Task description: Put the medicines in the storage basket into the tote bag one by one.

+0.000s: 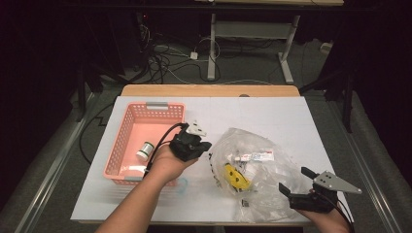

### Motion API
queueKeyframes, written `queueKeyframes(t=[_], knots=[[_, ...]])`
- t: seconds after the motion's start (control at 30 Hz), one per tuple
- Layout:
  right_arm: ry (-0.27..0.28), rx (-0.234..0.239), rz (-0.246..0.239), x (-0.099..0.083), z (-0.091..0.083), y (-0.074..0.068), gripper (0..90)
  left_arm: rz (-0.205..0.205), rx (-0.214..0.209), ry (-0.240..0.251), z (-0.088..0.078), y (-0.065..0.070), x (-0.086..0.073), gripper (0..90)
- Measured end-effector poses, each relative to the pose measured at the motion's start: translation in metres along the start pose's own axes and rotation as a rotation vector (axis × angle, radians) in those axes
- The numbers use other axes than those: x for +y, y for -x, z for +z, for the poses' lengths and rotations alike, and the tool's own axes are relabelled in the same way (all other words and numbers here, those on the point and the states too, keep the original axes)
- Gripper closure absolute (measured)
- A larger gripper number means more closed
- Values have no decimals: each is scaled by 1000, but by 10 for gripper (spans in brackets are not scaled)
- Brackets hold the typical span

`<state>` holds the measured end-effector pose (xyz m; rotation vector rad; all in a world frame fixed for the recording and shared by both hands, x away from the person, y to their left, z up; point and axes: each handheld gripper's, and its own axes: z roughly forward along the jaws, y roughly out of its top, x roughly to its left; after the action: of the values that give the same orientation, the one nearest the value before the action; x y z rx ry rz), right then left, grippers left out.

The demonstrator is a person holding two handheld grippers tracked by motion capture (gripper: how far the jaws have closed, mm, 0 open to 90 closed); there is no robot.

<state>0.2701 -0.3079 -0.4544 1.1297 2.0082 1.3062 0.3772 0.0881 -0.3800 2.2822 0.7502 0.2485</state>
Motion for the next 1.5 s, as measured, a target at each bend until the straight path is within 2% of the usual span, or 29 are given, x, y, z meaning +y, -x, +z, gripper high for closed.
queueKeyframes(t=[0.53,0.67,0.93,1.13,1.33,1.5], knots=[[3,-8,7,0,-2,1,8,-136,91,-2,-39,-49,-51,870],[5,-5,0,0,-1,1,8,-164,122,-16,-45,-61,-61,831],[3,-9,6,0,-2,1,8,-247,175,-43,-53,-86,-80,647],[4,-8,2,0,-1,1,8,-292,197,-67,-56,-98,-88,544],[4,-8,0,1,-1,1,8,-330,203,-95,-55,-106,-93,444],[6,-8,0,1,-1,1,8,-367,180,-161,-48,-113,-95,346]])
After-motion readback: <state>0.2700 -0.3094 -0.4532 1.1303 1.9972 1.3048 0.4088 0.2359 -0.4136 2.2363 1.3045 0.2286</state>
